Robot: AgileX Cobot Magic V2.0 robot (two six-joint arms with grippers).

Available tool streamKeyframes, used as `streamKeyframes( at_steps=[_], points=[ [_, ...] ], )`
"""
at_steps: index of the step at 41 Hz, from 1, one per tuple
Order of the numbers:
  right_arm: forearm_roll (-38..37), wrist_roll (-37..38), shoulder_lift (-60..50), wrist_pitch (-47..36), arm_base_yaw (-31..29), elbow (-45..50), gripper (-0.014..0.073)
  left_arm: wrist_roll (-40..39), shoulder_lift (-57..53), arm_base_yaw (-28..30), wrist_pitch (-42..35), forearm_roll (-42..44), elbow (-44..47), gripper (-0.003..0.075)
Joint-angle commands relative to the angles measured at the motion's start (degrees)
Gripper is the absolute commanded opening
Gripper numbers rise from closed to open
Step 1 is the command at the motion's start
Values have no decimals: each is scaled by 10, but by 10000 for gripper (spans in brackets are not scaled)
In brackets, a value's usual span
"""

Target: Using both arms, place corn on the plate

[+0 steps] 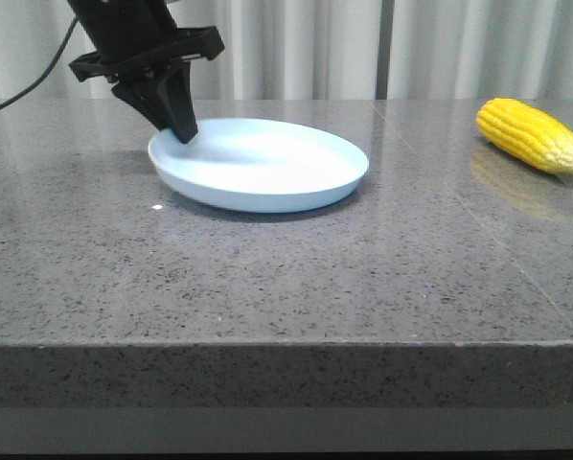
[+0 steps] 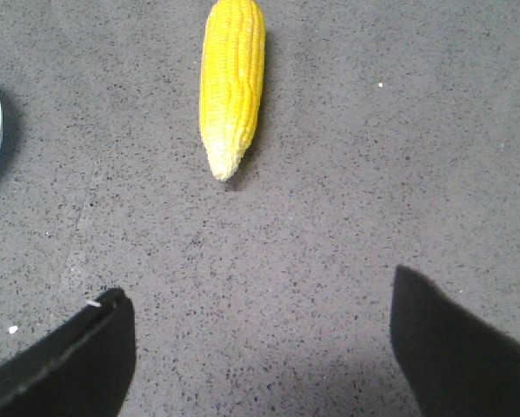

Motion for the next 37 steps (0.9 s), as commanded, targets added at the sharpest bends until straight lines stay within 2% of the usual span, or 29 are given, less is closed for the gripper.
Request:
streamKeyframes(
  at_steps=[1,2,5,8,16,23,29,37],
  points=[
    [-8,-1,4,-41,-3,-14,623,1,-34,-4,-17,-16,-20,283],
    [-8,-1,4,-41,-3,-14,623,1,-34,-4,-17,-16,-21,349],
    [-8,-1,4,-41,-3,-14,623,1,-37,-4,-8,-15,-29,481],
    [-8,-1,4,-41,-3,-14,623,1,-44,-4,1,-15,-41,542],
    [-8,-1,4,-41,-3,-14,623,1,-91,-7,30,-2,-57,547],
    [-8,-1,4,-41,-3,-14,623,-20,-156,-43,57,77,-41,546],
    [-8,-1,4,-41,-3,-14,623,-60,-217,-96,62,171,3,546],
    [-8,-1,4,-41,-3,-14,623,-88,-318,-127,8,182,101,547]
  ],
)
